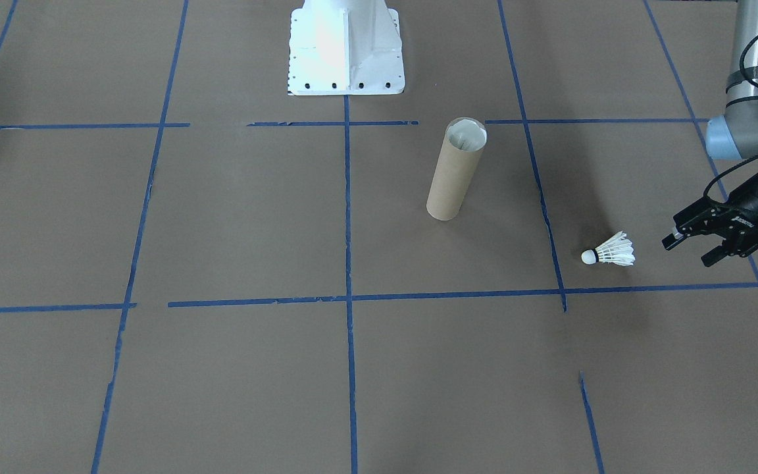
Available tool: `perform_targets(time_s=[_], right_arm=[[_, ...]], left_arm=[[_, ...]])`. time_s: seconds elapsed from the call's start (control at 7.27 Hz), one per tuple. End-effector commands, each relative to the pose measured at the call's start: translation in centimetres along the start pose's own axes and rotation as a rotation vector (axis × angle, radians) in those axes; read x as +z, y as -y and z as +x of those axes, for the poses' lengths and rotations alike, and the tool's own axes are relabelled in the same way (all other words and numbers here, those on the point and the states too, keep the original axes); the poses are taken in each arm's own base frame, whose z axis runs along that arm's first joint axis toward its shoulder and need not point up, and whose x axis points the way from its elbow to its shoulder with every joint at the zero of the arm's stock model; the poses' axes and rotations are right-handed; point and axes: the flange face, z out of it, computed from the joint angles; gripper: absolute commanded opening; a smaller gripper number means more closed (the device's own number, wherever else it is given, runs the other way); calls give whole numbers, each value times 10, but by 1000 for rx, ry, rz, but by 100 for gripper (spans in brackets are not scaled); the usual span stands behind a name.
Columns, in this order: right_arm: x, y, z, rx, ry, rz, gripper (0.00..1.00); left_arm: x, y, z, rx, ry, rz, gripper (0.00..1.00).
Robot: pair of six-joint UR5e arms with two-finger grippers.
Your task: Collect badminton balls into bucket
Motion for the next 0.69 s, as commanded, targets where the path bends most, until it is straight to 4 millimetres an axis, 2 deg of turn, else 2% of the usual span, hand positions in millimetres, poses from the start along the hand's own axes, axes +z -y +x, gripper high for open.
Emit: perform_targets(time_s=[0.0, 0.28, 0.41, 0.55], right_arm=[[0, 0, 0, 0, 0, 0, 100], [0, 0, 0, 0, 0, 0, 100], [0, 0, 0, 0, 0, 0, 100], [0, 0, 0, 0, 0, 0, 100]], left_arm=[[13, -13, -1, -83, -29, 35, 100], [44, -22, 29, -161, -69, 79, 100], [64, -35, 48, -193, -102, 95, 100], [72, -38, 55, -217, -113, 90, 100]])
